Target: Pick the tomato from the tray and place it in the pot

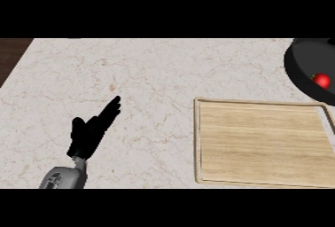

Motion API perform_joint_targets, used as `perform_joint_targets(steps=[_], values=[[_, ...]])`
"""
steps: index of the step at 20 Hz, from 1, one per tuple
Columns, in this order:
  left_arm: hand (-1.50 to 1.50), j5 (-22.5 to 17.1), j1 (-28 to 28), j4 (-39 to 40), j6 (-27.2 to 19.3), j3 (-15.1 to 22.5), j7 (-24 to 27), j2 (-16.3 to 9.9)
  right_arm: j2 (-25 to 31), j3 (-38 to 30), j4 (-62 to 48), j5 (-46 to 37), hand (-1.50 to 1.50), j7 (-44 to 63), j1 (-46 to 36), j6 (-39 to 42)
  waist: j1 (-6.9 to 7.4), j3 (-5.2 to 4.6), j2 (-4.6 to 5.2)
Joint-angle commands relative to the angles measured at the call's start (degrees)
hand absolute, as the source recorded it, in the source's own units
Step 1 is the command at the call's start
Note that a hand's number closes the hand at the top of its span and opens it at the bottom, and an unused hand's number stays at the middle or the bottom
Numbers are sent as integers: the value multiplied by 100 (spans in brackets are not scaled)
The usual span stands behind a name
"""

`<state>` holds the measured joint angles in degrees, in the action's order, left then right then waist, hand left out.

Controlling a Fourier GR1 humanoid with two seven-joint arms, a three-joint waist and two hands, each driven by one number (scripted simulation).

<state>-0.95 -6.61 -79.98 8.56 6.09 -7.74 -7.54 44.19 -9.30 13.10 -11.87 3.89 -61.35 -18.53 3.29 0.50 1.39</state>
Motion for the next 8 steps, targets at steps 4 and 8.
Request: perform_joint_targets(steps=[4,8], values=[[0,-91,-37,117,73,-177,-119,-124,470,-1056,109,848,-150,-841,158,-674,-117,-26,-23],[0,-51,267,-18,128,-77,21,-105,659,-1538,25,1258,-150,-1653,730,-414,-134,-27,-45]])
